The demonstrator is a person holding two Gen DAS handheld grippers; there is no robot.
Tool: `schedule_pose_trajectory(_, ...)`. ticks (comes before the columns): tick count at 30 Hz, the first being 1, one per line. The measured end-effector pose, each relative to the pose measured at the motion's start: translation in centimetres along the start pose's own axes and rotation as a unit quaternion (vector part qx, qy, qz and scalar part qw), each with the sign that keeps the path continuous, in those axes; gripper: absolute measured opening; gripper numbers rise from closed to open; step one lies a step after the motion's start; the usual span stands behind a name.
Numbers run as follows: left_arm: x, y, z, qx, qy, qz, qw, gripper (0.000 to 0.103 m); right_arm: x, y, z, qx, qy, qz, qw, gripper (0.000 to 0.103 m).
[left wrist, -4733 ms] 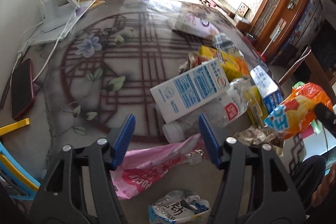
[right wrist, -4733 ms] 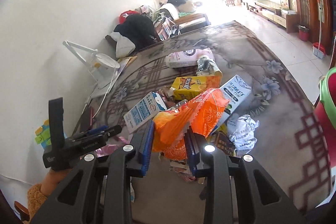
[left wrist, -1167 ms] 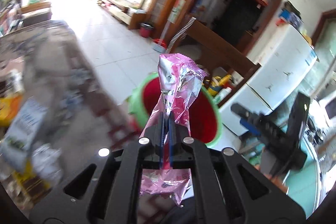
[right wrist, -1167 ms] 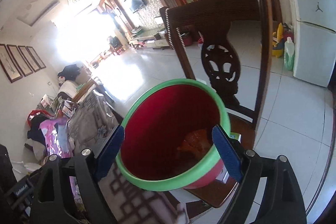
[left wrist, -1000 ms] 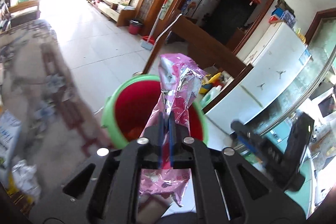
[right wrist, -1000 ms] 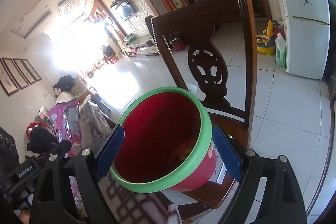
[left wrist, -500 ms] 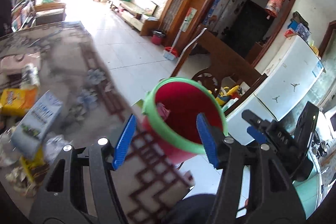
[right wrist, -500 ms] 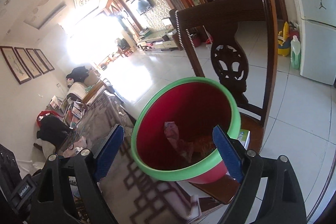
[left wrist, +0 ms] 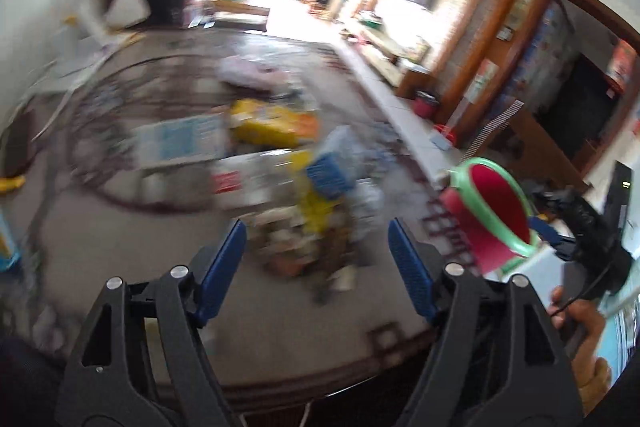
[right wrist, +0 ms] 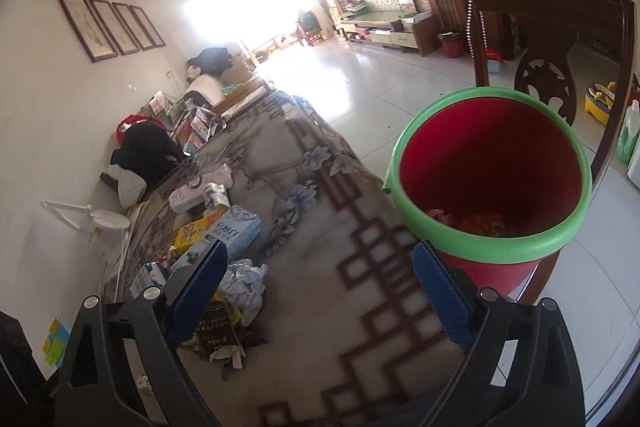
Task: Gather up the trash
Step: 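Grasp the crumpled blue-white wrapper on the table with the left tool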
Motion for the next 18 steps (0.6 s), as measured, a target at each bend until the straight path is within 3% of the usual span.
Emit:
schedule_pose_trajectory(3, -5.8, -0.4, 2.5, -0.023, 0.074, -0.046, 0.9959, 0.072, -1.5, -0.4, 0.9, -0.01, 0.014, -0.008, 1.0, 0.091)
schedule_pose_trajectory(8, -10.3, -2.8, 6.1, -0.077, 0.166, -0.066, 0.981, 0.072, -3.4, -0.7, 1.7, -0.022, 0.034, -0.013, 0.999, 0.091)
schedule_pose_trajectory(11, -10.9, -4.1, 7.1, -0.094, 0.181, -0.062, 0.977, 0.072, -4.0, -0.6, 2.0, -0.024, 0.043, -0.014, 0.999, 0.091)
schedule_pose_trajectory(14, -10.4, -4.9, 7.0, -0.093, 0.164, -0.069, 0.9796, 0.071, -4.6, -0.6, 2.2, -0.025, 0.05, -0.013, 0.998, 0.091)
schedule_pose_trajectory(16, -10.1, -5.3, 6.8, -0.09, 0.154, -0.068, 0.9815, 0.064, -4.8, -0.6, 2.4, -0.026, 0.055, -0.012, 0.998, 0.091)
schedule_pose_trajectory(18, -10.3, -5.4, 6.6, -0.09, 0.147, -0.065, 0.9829, 0.05, -5.0, -0.8, 2.6, -0.03, 0.056, -0.014, 0.998, 0.092)
Point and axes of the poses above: each gripper's, at about its wrist camera, not at the fingertips, and y roughly against the way its jaws point, x to its right, z to its underside, the point moved 5 cm from there along -y, roughly the way its jaws point, and after that the axes turned 4 degrees about -x, right-handed, at the moved point
